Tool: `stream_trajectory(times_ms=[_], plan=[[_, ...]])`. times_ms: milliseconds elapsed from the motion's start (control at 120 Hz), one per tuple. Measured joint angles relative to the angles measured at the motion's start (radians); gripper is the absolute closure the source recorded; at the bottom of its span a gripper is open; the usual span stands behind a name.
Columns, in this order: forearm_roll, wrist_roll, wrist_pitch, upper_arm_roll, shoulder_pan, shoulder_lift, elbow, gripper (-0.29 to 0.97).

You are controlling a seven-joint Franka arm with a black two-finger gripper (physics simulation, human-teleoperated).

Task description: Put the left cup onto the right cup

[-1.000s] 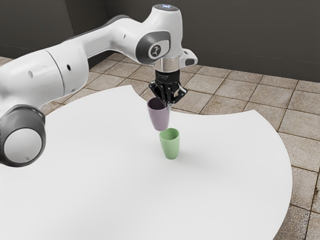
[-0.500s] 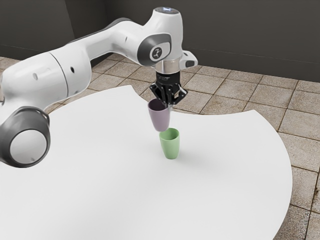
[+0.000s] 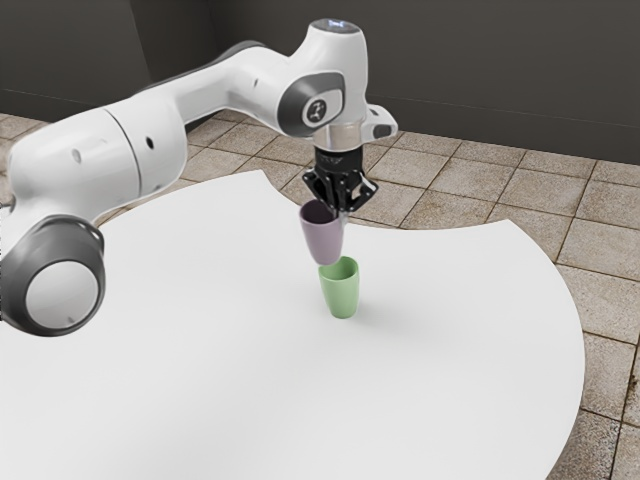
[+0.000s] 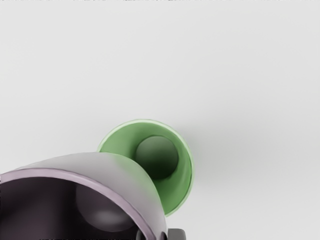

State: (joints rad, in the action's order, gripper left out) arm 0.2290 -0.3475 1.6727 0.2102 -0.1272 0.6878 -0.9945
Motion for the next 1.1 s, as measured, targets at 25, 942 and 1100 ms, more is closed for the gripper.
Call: stream_trajectory(times_ms=[25, 942, 1100], plan=[[0.0, 0.0, 0.001, 0.0, 0.0, 0.002, 0.001, 0.79], [0.0, 0.005, 0.037, -0.001, -0.009, 0.038, 0.003, 0.79], [0.0, 0.006, 0.045, -0.001, -0.008, 0.046, 0.002, 0.79]])
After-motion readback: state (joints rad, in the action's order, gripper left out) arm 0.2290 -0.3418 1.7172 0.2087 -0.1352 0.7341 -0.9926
